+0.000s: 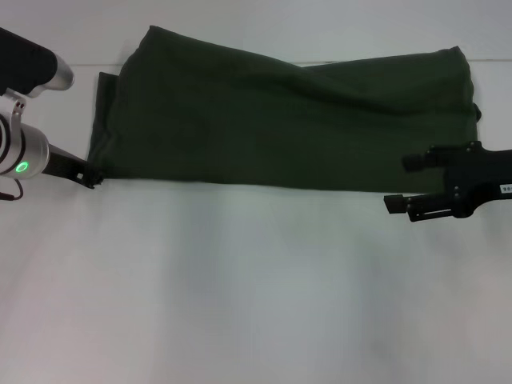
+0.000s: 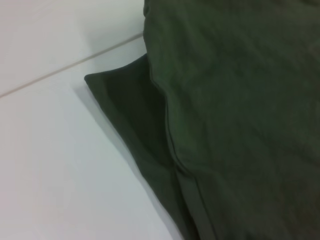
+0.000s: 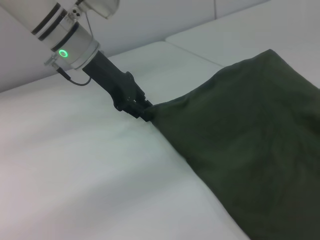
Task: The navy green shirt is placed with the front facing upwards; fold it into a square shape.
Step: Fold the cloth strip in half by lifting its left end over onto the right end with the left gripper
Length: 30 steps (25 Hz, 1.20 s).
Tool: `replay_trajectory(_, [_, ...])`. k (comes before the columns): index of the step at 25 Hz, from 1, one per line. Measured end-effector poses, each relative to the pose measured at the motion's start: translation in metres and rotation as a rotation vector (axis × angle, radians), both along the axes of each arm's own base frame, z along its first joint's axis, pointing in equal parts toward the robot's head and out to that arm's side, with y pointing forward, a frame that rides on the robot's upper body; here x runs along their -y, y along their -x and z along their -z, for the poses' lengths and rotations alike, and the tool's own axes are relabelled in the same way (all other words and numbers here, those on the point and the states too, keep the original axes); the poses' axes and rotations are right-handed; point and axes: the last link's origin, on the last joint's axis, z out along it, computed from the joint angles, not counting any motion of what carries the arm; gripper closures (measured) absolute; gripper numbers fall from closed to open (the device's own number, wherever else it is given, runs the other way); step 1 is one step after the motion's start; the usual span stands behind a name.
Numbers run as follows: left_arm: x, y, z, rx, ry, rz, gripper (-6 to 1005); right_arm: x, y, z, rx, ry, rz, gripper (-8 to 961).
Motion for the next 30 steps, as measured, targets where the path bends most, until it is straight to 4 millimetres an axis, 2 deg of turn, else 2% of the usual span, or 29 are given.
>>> replay_trajectory(7, [-0.002,-0.008,0.001,0.005,0.006,0.021,848,-0.003,0.0,-0.002,0.007,-0.012,0.002,43])
replay_trajectory(17, [-0.002,-0.024,-0.003,0.082,0.021,0.016,959,-0.006,-0.002,-0.004,0.015,-0.041,0.007,44])
replay_trajectory(22, [-0.003,-0.037,-0.012,0.211,-0.003,0.012,959,-0.01,-0.003,-0.004,0.017,-0.075,0.02,44])
replay_trajectory(30, [-0.007,-0.053,-0.03,0.377,-0.02,0.045,958,-0.011,-0.009,-0.005,0.009,-0.12,0.015,134])
